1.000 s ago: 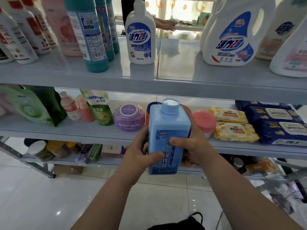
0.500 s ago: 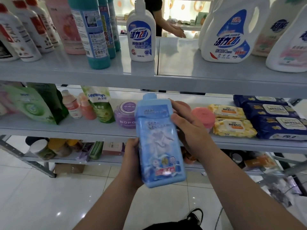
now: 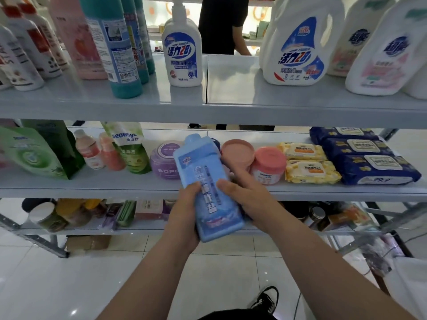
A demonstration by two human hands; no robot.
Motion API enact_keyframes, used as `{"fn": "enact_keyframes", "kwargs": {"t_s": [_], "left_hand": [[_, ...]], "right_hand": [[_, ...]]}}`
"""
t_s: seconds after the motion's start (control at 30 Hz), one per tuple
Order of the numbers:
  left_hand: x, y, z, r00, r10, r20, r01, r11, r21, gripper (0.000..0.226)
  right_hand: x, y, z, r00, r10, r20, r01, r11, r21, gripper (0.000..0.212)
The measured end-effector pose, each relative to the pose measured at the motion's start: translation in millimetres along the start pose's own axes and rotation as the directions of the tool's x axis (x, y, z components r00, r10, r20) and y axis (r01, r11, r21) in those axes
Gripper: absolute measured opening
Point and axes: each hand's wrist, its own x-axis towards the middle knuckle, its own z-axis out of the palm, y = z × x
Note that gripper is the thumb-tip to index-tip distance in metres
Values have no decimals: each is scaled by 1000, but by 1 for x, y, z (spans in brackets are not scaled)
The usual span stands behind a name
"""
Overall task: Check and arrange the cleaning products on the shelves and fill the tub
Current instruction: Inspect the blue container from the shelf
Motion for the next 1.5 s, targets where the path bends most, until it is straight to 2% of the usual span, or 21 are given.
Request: {"fn": "enact_keyframes", "kwargs": {"t_s": [0.1,0.13,0.2,0.27,0.33,0.37,0.47,0.6,0.67,0.73,0.83,0.93,1.03,1.13,1.27,1.33,1.4,1.5], "left_hand": [[-4,1,7,994,106,-29,-99,979,178,28],[-7,5,9,990,139,-32,-129,966,222,26],[-14,16,14,982,189,24,-187,934,306,26],[-20,25,20,979,168,114,-195,932,305,49],[-28,30,27,974,137,181,-186,940,285,77],[-30,30,31,972,115,205,-173,942,289,83],[-33,29,37,973,86,212,-152,936,318,79],[-19,22,29,986,91,143,-150,860,488,23],[-13,16,23,980,128,152,-194,787,586,19],[-10,13,22,975,166,144,-220,774,594,13],[-5,6,20,979,172,111,-204,829,521,19],[0,4,17,998,49,28,-54,975,217,19],[2,1,8,992,-39,117,47,997,-65,34],[5,-5,6,980,-27,198,61,984,-166,61],[10,-4,6,984,-24,176,46,992,-121,52],[12,0,9,992,-8,129,12,999,-31,45],[15,4,10,991,83,105,-95,989,117,58],[16,17,17,944,274,182,-320,896,308,74]], "right_hand": [[-4,2,3,993,82,-81,-69,986,151,47],[-6,2,1,989,122,-84,-96,960,263,43],[-10,6,-5,980,198,-17,-162,844,512,46],[-13,13,-12,977,211,22,-170,718,675,52],[-15,21,-17,979,198,44,-164,646,745,54],[-16,23,-19,982,184,50,-157,630,760,54],[-19,25,-24,981,191,33,-149,633,760,53],[-18,22,-26,978,208,-3,-142,681,718,58],[-17,18,-23,985,165,-48,-89,730,678,57],[-16,13,-19,984,152,-95,-58,770,635,55],[-15,8,-15,978,164,-130,-59,812,581,50],[-17,0,-15,981,101,-166,-10,879,476,35],[-20,-7,-19,993,10,-113,40,903,427,39],[-21,-11,-21,997,-29,-73,55,920,387,39],[-18,-14,-18,996,-87,-32,92,960,264,39],[-18,-13,-18,988,-148,-33,151,975,164,51],[-16,-15,-17,982,-189,-25,191,972,137,64],[-12,-26,-15,973,-231,0,226,951,210,64]]}}
